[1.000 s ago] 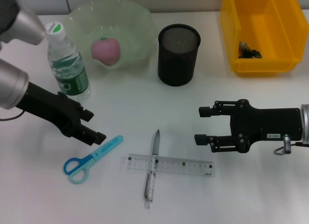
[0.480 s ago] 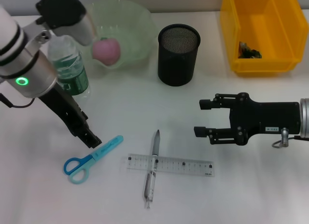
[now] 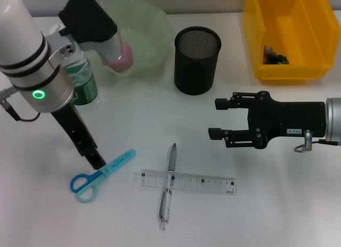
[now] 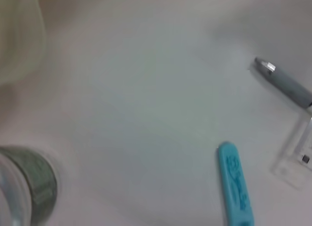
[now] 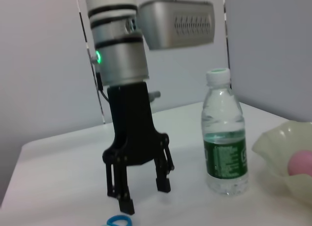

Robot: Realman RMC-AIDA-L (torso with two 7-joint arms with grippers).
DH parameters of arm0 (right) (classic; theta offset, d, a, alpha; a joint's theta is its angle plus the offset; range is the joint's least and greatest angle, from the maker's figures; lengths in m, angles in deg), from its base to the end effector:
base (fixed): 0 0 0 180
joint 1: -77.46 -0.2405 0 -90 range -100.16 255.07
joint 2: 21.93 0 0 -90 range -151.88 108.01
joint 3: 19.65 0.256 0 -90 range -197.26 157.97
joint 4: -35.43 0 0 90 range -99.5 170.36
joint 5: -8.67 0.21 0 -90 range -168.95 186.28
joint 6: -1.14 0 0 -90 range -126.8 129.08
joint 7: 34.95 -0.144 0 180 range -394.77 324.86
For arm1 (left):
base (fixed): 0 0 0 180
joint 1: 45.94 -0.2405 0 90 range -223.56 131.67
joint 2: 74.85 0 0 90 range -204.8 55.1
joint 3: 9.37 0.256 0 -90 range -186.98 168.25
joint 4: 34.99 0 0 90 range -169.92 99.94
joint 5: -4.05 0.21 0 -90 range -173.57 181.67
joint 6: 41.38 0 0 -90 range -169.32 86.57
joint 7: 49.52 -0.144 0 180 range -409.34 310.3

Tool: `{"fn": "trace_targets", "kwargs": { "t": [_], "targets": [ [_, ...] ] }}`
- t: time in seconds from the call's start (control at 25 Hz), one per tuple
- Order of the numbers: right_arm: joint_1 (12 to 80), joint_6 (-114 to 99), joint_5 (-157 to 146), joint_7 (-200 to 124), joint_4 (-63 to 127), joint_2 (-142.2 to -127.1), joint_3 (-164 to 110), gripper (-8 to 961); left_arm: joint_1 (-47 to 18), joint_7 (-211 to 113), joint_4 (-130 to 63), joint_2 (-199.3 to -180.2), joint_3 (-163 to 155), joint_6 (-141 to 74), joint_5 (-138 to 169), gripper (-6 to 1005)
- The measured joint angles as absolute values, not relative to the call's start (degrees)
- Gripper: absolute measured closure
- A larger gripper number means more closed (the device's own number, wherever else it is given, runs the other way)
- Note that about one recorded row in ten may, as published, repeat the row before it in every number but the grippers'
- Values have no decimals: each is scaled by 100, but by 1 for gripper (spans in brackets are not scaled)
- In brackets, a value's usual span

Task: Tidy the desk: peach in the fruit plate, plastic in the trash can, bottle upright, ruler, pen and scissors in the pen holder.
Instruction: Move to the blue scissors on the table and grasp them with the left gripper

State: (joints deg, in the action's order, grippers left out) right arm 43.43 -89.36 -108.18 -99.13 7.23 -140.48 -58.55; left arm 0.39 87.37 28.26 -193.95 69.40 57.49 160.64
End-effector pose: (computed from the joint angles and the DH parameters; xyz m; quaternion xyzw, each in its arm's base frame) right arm 0.2530 0.3228 -0.0271 -0.9584 0.1190 0.2427 0.0918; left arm -0.1791 0.3582 -0.0117 -0.9119 -0.2513 0.3158 0.0750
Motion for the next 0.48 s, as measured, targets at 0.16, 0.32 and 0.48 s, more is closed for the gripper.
{"fn": "trace_targets", "kwargs": {
  "t": [0.16, 0.32, 0.48],
  "targets": [
    [4293, -8958, -10815, -9944, 724, -14070, -5887, 225, 103, 8772, 2613, -19394, 6947, 5776, 16222, 215],
    [4276, -8971, -10813, -9953, 722, -14079, -5898, 226, 115, 8791, 2584, -19393, 6958, 5826, 16221, 215],
    [4274, -8951, -10814, -9992, 722, -14083, -5906, 226, 130, 8799, 2583, -19395, 6960, 5829, 16187, 216]
  ]
}}
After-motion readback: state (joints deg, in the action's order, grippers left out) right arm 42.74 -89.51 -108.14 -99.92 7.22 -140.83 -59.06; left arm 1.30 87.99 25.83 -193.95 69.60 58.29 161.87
